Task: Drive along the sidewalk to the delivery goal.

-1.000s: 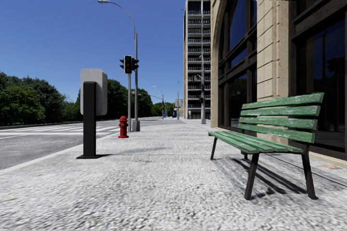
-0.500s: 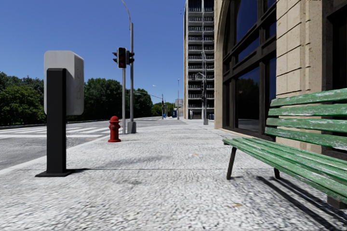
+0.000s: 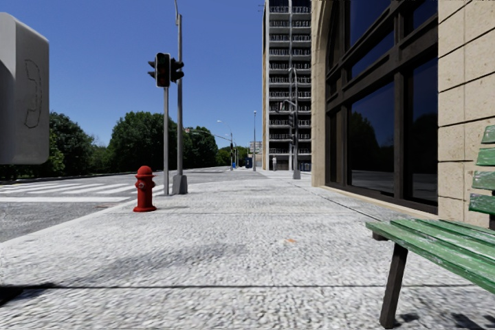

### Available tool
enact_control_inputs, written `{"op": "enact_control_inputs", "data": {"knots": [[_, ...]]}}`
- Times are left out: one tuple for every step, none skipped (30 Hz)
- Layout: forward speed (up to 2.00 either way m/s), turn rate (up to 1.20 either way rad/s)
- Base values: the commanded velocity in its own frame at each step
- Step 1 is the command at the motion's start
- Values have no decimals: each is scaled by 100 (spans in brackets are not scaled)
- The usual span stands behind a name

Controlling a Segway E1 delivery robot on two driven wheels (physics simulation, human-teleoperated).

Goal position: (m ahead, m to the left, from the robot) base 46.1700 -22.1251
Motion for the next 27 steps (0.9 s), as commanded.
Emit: {"op": "enact_control_inputs", "data": {"knots": [[200, 0], [200, 0], [200, 0], [200, 0], [200, 0], [200, 0], [200, 0], [200, 0], [200, 0], [200, 0], [200, 0], [200, 0], [200, 0], [200, 0], [200, 0], [200, 0], [200, 0], [200, 0], [200, 0], [200, 0], [200, 0], [200, 0], [200, 0], [200, 0], [200, 0], [200, 0], [200, 0]]}}
